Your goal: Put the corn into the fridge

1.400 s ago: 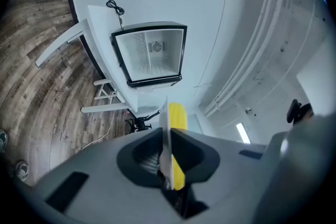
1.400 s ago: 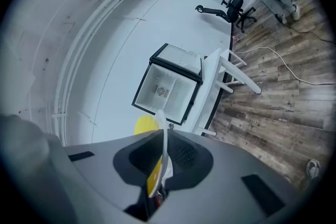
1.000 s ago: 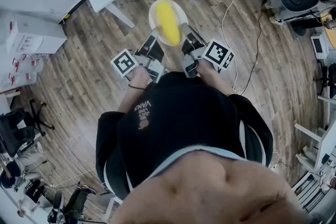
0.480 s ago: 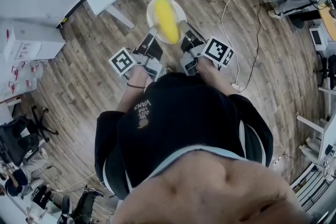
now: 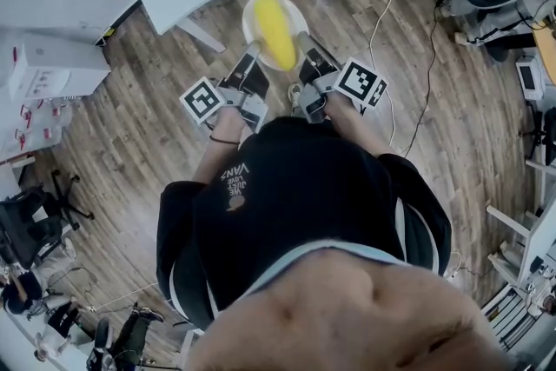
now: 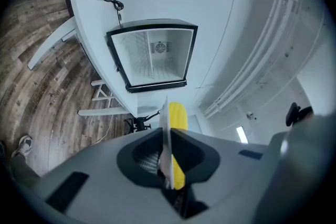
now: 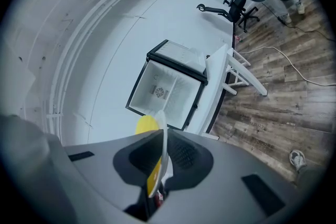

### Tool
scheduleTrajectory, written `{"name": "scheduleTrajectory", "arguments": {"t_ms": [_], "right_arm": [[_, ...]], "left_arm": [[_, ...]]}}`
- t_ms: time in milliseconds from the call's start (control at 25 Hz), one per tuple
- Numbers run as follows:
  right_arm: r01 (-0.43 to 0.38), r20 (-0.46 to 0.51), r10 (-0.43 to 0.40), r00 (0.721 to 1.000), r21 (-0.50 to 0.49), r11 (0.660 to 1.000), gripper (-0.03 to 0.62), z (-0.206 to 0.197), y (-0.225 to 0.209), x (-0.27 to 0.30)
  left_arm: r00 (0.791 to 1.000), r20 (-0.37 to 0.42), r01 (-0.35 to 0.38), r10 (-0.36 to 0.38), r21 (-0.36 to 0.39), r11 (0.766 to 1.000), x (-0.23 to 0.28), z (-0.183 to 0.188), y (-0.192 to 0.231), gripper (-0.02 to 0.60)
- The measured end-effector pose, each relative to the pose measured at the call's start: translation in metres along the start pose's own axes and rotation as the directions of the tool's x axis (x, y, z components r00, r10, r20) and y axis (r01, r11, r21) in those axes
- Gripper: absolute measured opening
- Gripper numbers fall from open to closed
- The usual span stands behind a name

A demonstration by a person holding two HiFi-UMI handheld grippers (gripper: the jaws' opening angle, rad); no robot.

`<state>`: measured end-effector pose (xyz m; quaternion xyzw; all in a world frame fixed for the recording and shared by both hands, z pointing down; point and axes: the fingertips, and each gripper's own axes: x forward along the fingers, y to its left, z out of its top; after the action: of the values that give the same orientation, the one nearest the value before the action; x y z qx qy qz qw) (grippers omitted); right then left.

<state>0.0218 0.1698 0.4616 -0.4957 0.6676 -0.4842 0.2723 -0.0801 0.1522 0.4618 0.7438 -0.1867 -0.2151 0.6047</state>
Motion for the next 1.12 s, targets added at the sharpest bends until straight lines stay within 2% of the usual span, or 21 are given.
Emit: {"name": "scheduleTrajectory", "arguments": {"t_ms": [640, 960, 1120], "right_arm": [[-0.057, -0.097, 0.055, 0.994, -0.013, 0.998, 0.026, 0.061, -0.018, 0.056], [-0.078, -0.146, 0.075, 0.986, -0.012, 0.997, 0.026, 0.075, -0.026, 0.072], [-0.057, -0.176, 0.055, 0.983, -0.01, 0.998, 0.026, 0.076, -0.032, 0.076]], "left_arm": [[0.994, 0.106, -0.015, 0.014, 0.015, 1.0, 0.065, 0.032, 0.013, 0.052], [0.987, 0.158, -0.025, 0.024, 0.007, 1.0, 0.081, 0.039, 0.019, 0.052], [0.984, 0.174, -0.037, 0.035, 0.007, 0.999, 0.082, 0.042, 0.025, 0.052]]}}
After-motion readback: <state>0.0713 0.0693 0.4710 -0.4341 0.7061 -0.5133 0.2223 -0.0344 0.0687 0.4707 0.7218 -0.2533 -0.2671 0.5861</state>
